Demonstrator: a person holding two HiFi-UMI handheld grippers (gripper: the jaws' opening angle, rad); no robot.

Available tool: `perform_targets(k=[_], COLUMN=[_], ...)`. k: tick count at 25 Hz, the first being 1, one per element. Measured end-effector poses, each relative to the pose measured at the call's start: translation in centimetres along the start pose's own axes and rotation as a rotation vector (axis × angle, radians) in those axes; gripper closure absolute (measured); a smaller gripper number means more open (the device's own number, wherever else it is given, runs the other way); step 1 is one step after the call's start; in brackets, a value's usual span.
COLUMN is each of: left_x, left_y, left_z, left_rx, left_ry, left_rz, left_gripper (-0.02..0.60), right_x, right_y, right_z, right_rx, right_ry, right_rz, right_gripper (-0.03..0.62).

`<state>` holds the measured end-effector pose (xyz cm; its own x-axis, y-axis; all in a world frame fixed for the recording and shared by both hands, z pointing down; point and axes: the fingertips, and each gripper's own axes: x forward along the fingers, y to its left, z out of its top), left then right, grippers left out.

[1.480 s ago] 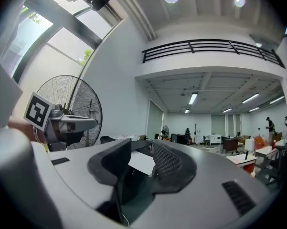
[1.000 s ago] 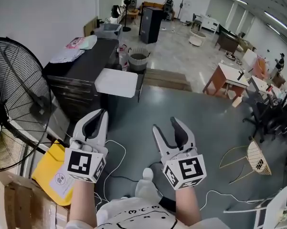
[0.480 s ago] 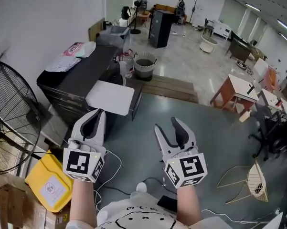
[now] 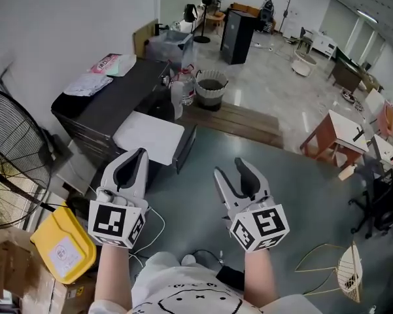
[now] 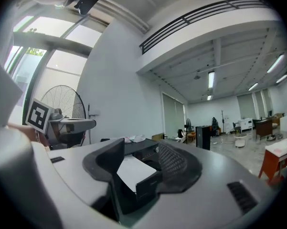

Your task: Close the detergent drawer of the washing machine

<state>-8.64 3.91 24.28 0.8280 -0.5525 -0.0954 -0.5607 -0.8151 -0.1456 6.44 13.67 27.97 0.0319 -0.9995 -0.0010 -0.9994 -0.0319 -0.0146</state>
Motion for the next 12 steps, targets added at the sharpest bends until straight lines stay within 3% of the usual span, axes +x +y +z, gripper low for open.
perform_targets(k=[7,12], left_x=[2.1,4.9], left_y=[0.7,2.2], left_z=[-1.9,-3.6], left_rx=[-0.017,-0.047], left_ry=[0.034,0.05], left_rz=[0.007,-0.006], left_gripper=[0.563,0.563], right_x=[2.6,5.3], right_y=[-1.6,-2.9], right_z=[-4.8,-8.1], right_rx=[0.24,0.383], right_ry=[0.093,0.142], right_rz=[0.079,0.063], right_gripper=[0.399,0.401])
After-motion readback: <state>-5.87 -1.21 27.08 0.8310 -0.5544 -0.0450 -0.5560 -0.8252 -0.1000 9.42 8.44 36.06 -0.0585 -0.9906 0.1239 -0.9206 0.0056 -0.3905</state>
